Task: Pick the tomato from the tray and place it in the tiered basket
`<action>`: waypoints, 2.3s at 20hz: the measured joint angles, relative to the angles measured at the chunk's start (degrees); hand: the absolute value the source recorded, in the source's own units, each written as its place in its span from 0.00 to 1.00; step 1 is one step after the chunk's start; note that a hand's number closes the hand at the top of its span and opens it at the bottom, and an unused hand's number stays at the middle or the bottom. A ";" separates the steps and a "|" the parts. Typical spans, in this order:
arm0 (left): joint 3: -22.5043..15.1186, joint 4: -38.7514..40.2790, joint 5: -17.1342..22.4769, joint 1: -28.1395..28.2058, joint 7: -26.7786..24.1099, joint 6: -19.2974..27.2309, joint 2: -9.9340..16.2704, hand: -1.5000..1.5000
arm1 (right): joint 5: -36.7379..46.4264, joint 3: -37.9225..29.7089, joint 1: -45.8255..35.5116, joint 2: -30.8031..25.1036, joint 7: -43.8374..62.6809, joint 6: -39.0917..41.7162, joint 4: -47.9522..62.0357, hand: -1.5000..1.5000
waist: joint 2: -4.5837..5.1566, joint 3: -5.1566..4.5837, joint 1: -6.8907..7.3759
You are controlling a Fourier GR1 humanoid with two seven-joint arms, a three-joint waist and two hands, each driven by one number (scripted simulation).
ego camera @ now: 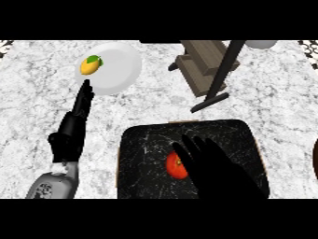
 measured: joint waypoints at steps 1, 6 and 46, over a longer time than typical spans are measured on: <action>0.19 -0.18 0.04 -0.05 0.06 -0.14 0.18 0.50 | 0.76 -0.27 0.26 -0.09 -0.60 0.08 1.36 0.00 | 0.02 0.01 0.04; 0.99 0.58 0.50 -0.21 -0.43 -0.72 0.13 0.50 | 2.74 -2.31 1.60 1.10 -1.25 0.67 4.20 0.00 | 0.07 0.02 0.01; 4.56 0.43 -1.95 -0.31 -0.64 -4.66 -2.40 0.50 | 22.52 -12.53 16.20 22.94 -17.19 10.36 23.09 0.00 | 0.18 0.07 0.15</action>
